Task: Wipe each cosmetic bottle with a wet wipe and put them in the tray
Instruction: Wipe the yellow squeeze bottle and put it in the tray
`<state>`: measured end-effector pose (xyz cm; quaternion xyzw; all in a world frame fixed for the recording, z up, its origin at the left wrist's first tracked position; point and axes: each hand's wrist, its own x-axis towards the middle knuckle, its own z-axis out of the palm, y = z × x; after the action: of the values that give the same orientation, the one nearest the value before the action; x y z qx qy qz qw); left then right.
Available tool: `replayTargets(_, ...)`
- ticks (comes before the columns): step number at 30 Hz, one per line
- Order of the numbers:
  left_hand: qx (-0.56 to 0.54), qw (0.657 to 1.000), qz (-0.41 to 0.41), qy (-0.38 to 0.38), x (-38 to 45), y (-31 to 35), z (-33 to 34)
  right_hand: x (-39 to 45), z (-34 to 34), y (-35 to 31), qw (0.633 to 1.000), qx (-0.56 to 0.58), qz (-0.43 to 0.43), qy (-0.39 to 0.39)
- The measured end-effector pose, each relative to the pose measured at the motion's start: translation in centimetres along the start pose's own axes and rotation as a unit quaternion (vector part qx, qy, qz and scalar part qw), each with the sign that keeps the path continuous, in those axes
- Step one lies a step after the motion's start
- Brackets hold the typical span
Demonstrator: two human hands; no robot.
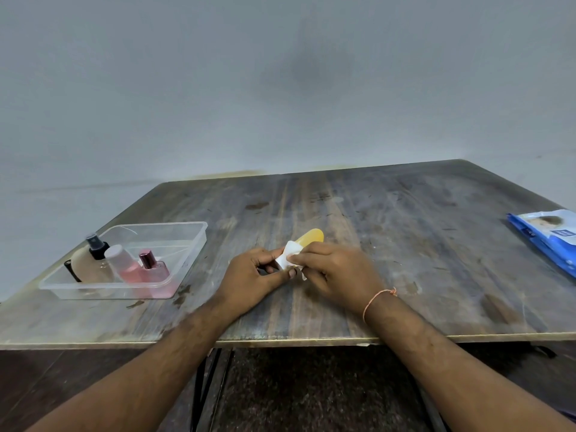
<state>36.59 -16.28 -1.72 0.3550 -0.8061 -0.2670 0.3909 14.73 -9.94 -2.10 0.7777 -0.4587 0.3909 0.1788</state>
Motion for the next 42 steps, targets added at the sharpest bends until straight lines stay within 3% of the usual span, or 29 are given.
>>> replayTargets(4, -0.034, 0.999, -0.015, -0.001, 0.1, 0.2, 0.1, 0.1, -0.3, 0.0, 0.999, -0.009, 0.024, 0.021)
replayTargets(9, -0.088, 0.995, -0.037, -0.009, -0.2, 0.6, 0.0, 0.3, -0.8, 0.4, 0.986, -0.037, 0.135, 0.088)
replayTargets(15, -0.111, 0.991, -0.062, -0.034, -0.2, 0.5, -0.1, 0.4, -1.0, 0.6, 0.975, -0.054, 0.191, 0.097)
replayTargets(18, -0.102, 0.992, -0.065, -0.034, -0.1, 0.3, -0.1, 0.3, -0.9, 0.6, 0.983, -0.019, 0.165, 0.080)
replayTargets(23, -0.096, 0.993, -0.050, -0.044, 0.1, -0.1, -0.1, 0.0, -0.7, -0.2, 0.998, 0.042, 0.036, 0.000)
replayTargets(27, -0.081, 0.994, -0.068, -0.018, 0.3, 0.0, 0.1, 0.1, -0.6, -0.1, 0.999, 0.030, 0.039, 0.017)
replayTargets(34, -0.087, 0.990, -0.109, -0.017, 0.1, 0.5, -0.1, 0.3, -0.9, 0.2, 0.985, -0.033, 0.143, 0.092)
replayTargets(42, -0.172, 0.978, -0.117, -0.029, -0.3, 1.4, -0.5, 0.2, -1.1, 1.4, 0.961, -0.059, 0.240, 0.125)
